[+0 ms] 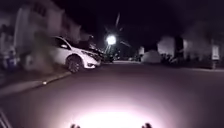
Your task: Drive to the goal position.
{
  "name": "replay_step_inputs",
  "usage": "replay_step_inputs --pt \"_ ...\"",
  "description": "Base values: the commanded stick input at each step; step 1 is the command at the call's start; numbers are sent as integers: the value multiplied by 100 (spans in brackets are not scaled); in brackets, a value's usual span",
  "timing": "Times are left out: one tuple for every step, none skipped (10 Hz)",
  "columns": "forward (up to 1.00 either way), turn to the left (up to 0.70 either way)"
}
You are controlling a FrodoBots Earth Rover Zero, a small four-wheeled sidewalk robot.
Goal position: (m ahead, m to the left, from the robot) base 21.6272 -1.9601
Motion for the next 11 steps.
replay_step_inputs --pt "85 0" --pt "85 0" --pt "85 0" --pt "85 0" --pt "85 0" --pt "85 0" --pt "85 0" --pt "85 0" --pt "85 0" --pt "85 0" --pt "85 0"
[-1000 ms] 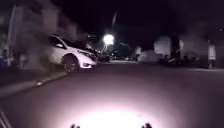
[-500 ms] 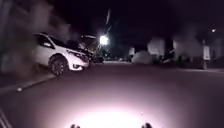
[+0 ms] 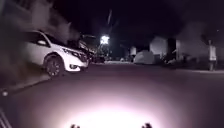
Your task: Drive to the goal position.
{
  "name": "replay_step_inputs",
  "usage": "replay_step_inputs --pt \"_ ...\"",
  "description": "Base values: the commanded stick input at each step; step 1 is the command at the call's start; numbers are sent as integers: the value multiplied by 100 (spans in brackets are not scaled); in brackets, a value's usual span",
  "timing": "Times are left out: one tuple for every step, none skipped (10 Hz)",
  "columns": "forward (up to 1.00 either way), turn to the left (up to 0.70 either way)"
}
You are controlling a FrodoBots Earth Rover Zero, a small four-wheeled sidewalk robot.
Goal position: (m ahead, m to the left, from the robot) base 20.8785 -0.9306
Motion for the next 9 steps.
replay_step_inputs --pt "85 0" --pt "85 -31" --pt "85 -34" --pt "85 -10" --pt "85 0" --pt "85 0" --pt "85 0" --pt "85 0" --pt "85 0"
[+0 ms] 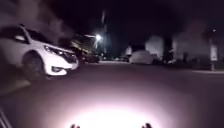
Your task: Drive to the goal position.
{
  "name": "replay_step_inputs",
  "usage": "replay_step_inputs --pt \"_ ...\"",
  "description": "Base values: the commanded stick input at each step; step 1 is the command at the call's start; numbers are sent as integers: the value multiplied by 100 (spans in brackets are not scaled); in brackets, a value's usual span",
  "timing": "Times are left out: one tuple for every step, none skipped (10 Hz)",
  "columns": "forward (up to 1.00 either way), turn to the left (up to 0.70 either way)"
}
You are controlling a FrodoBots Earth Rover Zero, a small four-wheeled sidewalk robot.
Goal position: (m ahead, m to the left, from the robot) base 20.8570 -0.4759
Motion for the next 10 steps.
replay_step_inputs --pt "85 0" --pt "85 0" --pt "85 0" --pt "85 0" --pt "85 0" --pt "85 0" --pt "85 0" --pt "85 0" --pt "85 0" --pt "85 0"
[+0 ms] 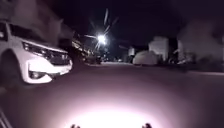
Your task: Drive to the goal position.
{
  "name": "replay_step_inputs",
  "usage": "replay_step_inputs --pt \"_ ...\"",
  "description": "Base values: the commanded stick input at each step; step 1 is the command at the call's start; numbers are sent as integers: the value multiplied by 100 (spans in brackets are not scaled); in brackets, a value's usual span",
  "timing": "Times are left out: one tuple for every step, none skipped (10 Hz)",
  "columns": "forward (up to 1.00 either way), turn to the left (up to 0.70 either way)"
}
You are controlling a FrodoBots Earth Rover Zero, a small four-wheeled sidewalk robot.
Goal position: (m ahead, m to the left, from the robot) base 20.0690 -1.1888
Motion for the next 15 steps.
replay_step_inputs --pt "85 0" --pt "85 0" --pt "85 0" --pt "85 0" --pt "85 0" --pt "85 0" --pt "85 0" --pt "85 0" --pt "85 0" --pt "85 0" --pt "85 0" --pt "85 0" --pt "85 0" --pt "85 0" --pt "85 0"
